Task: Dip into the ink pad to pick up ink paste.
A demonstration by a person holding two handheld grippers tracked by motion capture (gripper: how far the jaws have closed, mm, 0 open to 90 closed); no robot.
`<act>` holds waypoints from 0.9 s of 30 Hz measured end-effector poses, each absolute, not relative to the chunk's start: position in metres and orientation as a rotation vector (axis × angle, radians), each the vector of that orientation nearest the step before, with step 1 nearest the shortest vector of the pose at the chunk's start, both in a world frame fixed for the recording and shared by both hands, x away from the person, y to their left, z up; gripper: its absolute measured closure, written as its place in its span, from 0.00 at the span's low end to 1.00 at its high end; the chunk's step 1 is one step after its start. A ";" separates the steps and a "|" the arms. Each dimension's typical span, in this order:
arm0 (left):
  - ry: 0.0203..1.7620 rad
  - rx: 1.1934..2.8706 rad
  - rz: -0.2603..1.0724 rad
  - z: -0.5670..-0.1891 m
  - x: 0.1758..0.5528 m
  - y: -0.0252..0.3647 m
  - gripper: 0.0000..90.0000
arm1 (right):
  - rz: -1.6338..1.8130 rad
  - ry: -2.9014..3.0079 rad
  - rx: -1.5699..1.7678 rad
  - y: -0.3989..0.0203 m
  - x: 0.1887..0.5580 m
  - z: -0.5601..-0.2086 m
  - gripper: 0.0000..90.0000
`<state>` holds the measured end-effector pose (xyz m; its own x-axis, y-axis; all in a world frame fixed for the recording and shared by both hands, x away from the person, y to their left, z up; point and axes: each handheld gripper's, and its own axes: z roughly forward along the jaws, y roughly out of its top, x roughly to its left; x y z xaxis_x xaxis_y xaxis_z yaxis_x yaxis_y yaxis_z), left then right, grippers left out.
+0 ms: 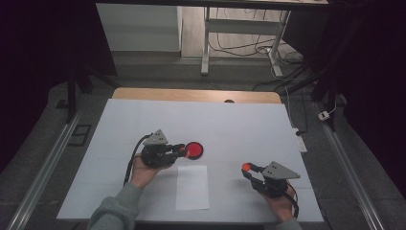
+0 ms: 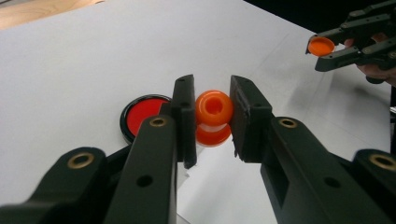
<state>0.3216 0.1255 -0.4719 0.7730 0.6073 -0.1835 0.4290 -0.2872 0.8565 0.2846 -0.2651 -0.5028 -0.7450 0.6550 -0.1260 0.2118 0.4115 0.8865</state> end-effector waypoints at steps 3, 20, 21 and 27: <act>0.785 1.925 0.218 -0.471 0.325 0.124 0.81 | 1.288 2.209 0.742 -0.265 0.284 -0.502 0.73; 0.801 1.939 0.210 -0.481 0.348 0.113 0.81 | 1.290 2.214 0.738 -0.264 0.284 -0.503 0.73; 0.801 1.938 0.209 -0.481 0.349 0.112 0.81 | 1.289 2.214 0.738 -0.264 0.284 -0.503 0.73; 0.810 1.950 0.204 -0.487 0.358 0.109 0.81 | 1.288 2.215 0.738 -0.264 0.285 -0.503 0.72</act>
<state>0.3581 0.1087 -0.4866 0.7636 0.6168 -0.1909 0.4530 -0.3011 0.8391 0.2846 -0.2635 -0.5031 -0.7447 0.6552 -0.1271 0.2137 0.4145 0.8846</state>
